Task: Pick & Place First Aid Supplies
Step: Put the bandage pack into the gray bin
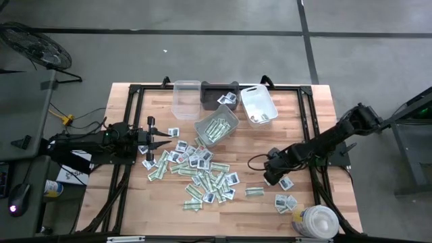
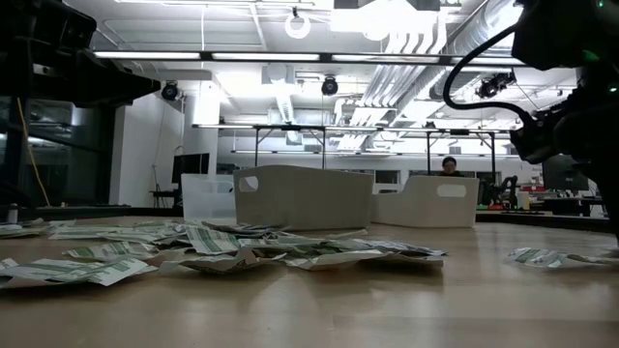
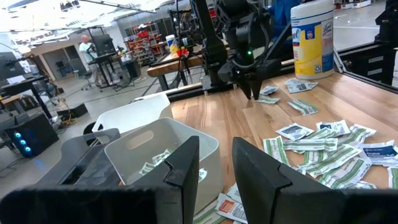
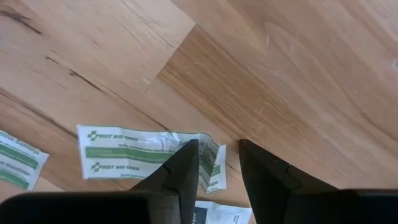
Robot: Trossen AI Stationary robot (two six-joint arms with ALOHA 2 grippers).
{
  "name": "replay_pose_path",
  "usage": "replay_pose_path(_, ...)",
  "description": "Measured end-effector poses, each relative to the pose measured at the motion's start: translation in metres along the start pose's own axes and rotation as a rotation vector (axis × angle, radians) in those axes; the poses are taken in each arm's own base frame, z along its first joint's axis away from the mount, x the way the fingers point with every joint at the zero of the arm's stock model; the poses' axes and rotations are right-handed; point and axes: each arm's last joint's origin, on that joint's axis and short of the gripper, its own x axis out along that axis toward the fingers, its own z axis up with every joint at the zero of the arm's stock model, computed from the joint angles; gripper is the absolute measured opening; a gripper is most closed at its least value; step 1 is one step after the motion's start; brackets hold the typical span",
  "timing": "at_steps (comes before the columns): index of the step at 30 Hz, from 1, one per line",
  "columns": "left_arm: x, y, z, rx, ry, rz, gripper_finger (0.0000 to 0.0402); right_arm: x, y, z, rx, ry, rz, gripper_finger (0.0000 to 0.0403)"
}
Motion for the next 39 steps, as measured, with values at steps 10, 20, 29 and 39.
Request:
replay_pose_path(10, 0.000, 0.000, 0.000, 0.000, 0.000, 0.000, 0.0096, 0.000, -0.001, 0.000, 0.007, -0.012, -0.020, 0.0060)
replay_pose_path(20, 0.000, 0.000, 0.000, 0.000, 0.000, 0.000, 0.0096, -0.001, -0.001, 0.002, 0.045, -0.067, -0.031, 0.0006)
replay_pose_path(29, 0.000, 0.000, 0.000, 0.000, 0.001, 0.000, 0.0096, -0.016, 0.018, 0.021, 0.090, -0.270, 0.065, 0.0002)
replay_pose_path(39, 0.000, 0.000, 0.000, 0.000, 0.001, 0.000, 0.0096, -0.040, 0.031, 0.060, 0.095, -0.412, 0.166, 0.0001)
